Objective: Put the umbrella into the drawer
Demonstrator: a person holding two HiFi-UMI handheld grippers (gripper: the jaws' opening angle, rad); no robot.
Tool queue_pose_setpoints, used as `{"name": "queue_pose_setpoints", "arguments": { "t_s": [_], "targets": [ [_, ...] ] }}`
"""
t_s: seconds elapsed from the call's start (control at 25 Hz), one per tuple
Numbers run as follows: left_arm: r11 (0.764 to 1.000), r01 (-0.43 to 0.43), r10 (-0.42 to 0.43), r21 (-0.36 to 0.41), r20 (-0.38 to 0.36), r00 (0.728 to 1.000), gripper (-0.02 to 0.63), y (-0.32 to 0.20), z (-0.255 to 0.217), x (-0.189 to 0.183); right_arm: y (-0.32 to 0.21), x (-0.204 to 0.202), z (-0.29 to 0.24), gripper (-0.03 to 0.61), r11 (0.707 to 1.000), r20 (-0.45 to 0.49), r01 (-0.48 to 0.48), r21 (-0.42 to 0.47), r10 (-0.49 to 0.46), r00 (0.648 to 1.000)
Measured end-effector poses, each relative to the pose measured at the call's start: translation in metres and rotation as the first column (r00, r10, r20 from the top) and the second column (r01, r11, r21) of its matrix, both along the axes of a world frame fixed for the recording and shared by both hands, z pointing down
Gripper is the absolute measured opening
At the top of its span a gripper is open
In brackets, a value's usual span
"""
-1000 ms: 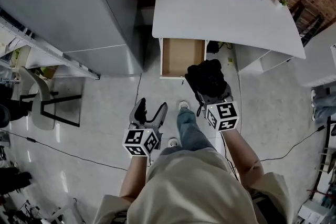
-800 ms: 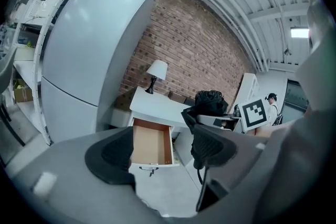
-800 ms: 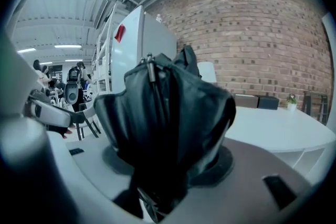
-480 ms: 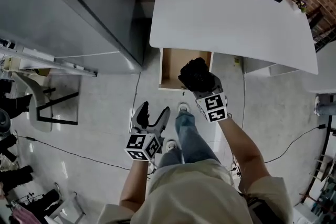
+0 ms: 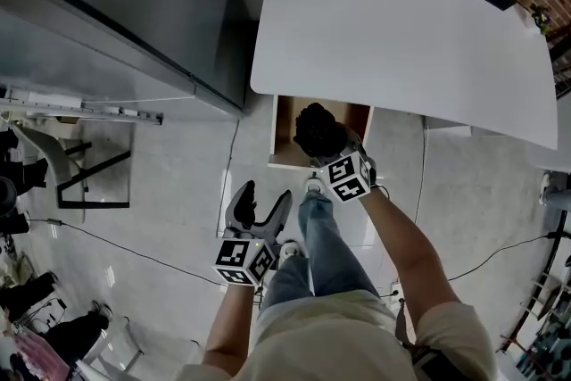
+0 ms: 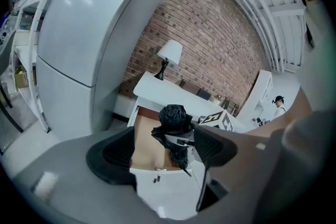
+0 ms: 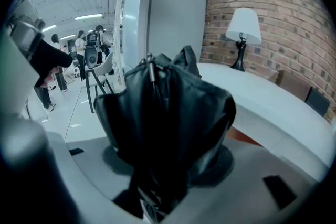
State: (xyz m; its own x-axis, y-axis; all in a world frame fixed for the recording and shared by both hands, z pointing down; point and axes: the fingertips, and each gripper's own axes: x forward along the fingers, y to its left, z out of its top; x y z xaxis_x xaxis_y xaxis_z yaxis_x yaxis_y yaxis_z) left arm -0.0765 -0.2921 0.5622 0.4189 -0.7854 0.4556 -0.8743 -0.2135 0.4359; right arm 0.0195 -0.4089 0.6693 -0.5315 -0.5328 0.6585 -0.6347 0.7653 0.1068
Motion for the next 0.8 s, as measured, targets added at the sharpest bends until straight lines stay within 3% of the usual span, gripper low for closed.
{"name": "queue_pose_setpoints", "arguments": {
  "t_s": [0.36,0.8],
  "targets": [
    [0.998,0.018,-0.018,-0.063,0.0,1.0,0.353,-0.007,0.034,0.0,-0.027,-0.011,0.079,0.238,0.994,-0.108,0.049,-0.095,-0.059,0.992],
    [0.991,0.078,-0.076,-0.108,0.027,0.997,0.353,-0.012,0.068,-0.008,-0.044,-0.021,0.159,0.241,0.966,-0.199,0.141,-0.214,-0.185,0.962]
  ]
}}
